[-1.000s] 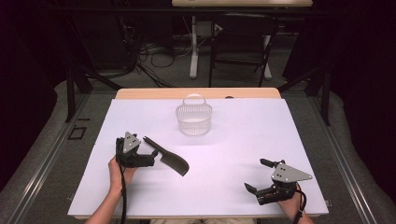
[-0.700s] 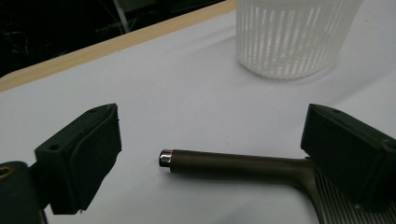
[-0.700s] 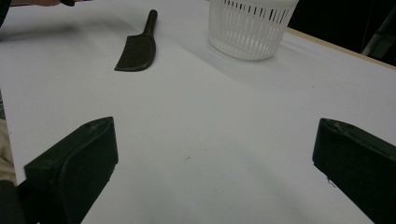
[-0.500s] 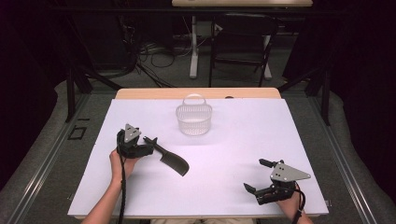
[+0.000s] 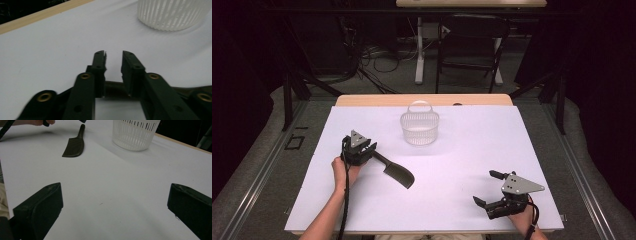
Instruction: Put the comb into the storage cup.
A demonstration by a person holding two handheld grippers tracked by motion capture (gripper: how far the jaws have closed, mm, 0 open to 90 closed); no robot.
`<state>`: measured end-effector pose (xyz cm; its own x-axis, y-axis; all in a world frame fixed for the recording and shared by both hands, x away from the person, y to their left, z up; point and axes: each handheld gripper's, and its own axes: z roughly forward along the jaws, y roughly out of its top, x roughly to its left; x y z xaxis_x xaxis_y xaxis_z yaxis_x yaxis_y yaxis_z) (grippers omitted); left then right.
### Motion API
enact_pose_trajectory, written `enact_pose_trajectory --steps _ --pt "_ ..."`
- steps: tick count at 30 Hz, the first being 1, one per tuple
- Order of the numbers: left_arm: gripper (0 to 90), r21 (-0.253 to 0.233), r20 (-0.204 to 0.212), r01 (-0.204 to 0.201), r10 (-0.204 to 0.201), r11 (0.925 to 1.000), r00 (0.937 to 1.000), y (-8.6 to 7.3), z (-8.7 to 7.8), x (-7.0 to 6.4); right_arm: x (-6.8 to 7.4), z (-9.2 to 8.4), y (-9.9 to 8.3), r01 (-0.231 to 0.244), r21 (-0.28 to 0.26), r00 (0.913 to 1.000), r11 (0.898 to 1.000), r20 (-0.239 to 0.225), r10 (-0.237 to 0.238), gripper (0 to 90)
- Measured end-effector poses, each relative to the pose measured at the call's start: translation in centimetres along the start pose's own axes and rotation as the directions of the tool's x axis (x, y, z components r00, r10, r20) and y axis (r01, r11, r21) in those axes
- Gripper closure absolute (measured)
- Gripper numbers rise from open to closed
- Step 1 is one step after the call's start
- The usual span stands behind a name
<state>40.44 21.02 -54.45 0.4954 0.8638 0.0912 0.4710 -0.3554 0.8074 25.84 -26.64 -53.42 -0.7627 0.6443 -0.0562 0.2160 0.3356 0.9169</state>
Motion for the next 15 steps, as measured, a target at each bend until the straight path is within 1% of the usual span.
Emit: enact_pose_trajectory --steps 1,2,3,4,5,8,10,11,13,15 --pt "79.9 0.001 0.001 0.007 -0.007 1.0000 1.0000 0.1 0.1 0.2 0.0 0.0 0.0 0.000 -0.001 1.0000 1.000 0.001 0.000 0.0" --pt "86.2 0.000 0.002 0.014 -0.014 0.9999 0.9999 0.1 0.2 0.4 0.0 0.0 0.0 0.002 -0.003 1.0000 1.000 0.000 -0.002 0.0" --pt "88.2 -0.003 -0.001 0.029 -0.029 0.9996 0.9996 0.2 0.3 0.7 0.0 -0.1 0.0 0.004 -0.001 1.0000 1.000 0.000 -0.004 0.0" --pt "89.4 -0.003 -0.001 0.029 -0.029 0.9996 0.9996 0.2 0.3 0.7 0.0 -0.1 0.0 0.004 -0.001 1.0000 1.000 0.000 -0.004 0.0" --pt "89.9 0.002 -0.002 0.037 -0.037 0.9993 0.9993 0.2 0.6 1.0 0.0 -0.1 0.0 0.006 -0.002 1.0000 1.000 0.001 -0.006 0.0" --pt "90.0 0.010 -0.008 0.039 -0.039 0.9992 0.9992 0.2 0.8 1.2 0.0 -0.1 0.0 0.004 -0.004 1.0000 1.000 0.000 -0.004 0.0" --pt "90.0 0.039 -0.004 0.036 -0.036 0.9986 0.9993 -0.1 1.3 1.4 -0.1 0.0 0.0 -0.001 0.004 1.0000 1.000 -0.002 0.001 0.0" --pt "90.0 0.039 -0.004 0.036 -0.036 0.9986 0.9993 -0.1 1.3 1.4 -0.1 0.0 0.0 -0.001 0.004 1.0000 1.000 -0.003 0.001 0.0" --pt "90.0 0.062 -0.002 0.033 -0.033 0.9975 0.9995 -0.2 1.4 1.5 0.0 -0.1 0.0 0.002 0.002 1.0000 1.000 -0.001 -0.002 0.0" --pt "90.0 0.066 -0.001 0.036 -0.036 0.9972 0.9994 -0.3 1.5 1.5 0.0 -0.2 0.0 0.003 0.000 1.0000 1.000 0.001 -0.003 0.0"
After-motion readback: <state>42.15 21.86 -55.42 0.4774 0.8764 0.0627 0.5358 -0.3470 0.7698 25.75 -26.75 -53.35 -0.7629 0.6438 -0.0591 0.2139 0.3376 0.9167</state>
